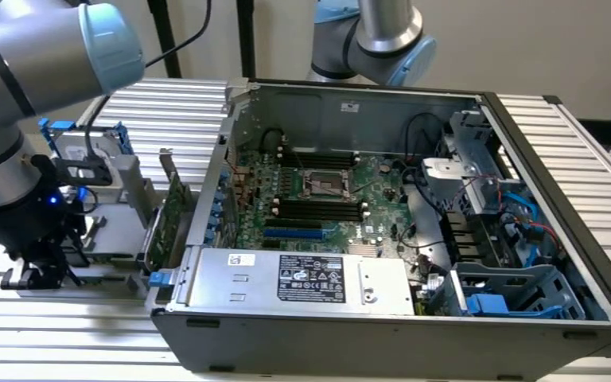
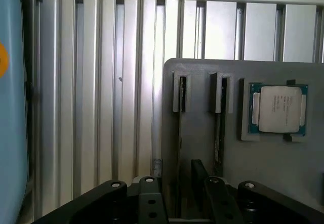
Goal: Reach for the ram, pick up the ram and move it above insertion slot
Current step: 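Pick up the ram and move it above insertion slot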
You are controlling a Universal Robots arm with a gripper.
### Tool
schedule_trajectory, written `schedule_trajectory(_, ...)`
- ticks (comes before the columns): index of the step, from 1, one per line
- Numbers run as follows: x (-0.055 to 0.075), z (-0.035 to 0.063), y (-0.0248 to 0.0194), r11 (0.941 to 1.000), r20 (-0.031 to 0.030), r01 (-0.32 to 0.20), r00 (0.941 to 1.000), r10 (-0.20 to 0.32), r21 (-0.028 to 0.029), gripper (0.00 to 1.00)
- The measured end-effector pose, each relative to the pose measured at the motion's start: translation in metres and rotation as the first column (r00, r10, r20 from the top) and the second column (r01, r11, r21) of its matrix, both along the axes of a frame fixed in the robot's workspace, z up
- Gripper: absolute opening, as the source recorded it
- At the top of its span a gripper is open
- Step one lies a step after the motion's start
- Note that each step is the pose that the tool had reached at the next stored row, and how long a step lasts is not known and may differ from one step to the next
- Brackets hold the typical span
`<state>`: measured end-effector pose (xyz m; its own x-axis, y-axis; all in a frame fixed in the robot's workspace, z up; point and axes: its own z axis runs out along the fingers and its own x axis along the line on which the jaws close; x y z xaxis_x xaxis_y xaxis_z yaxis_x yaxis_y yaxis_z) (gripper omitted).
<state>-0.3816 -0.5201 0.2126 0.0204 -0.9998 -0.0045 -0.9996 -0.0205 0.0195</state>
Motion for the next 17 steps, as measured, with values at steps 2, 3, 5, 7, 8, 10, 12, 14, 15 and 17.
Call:
schedule_trajectory(2,0.0,-0.0035,0.0,1.0,0.0,0.0,1.0,0.0,0.0,0.36)
schedule_trajectory(3,0.0,-0.0054,0.0,1.0,0.0,0.0,1.0,0.0,0.0,0.36)
schedule_trajectory(5,0.0,-0.009,0.0001,1.0,-0.0001,0.0,1.0,0.0,-0.0001,0.36)
schedule_trajectory(7,0.0,-0.0125,0.0006,1.0,0.0,0.0,1.0,0.0,0.0,0.36)
schedule_trajectory(8,0.0,-0.0137,0.001,1.0,-0.0007,0.0,1.0,0.0,0.0001,0.36)
schedule_trajectory(10,0.0,-0.0148,0.0019,1.0,-0.0066,0.0,1.0,0.0,-0.0001,0.36)
schedule_trajectory(12,0.0,-0.0153,0.0028,1.0,-0.0121,0.001,0.9999,-0.001,0.0,0.36)
schedule_trajectory(14,-0.001,-0.0155,0.003,1.0,-0.0127,0.001,0.9999,-0.001,-0.0002,0.36)
schedule_trajectory(15,-0.001,-0.0157,0.003,1.0,-0.0128,0.001,0.9999,-0.001,-0.0002,0.36)
schedule_trajectory(17,0.0,-0.017,0.0031,1.0,-0.0125,0.001,0.9999,-0.001,0.0001,0.36)
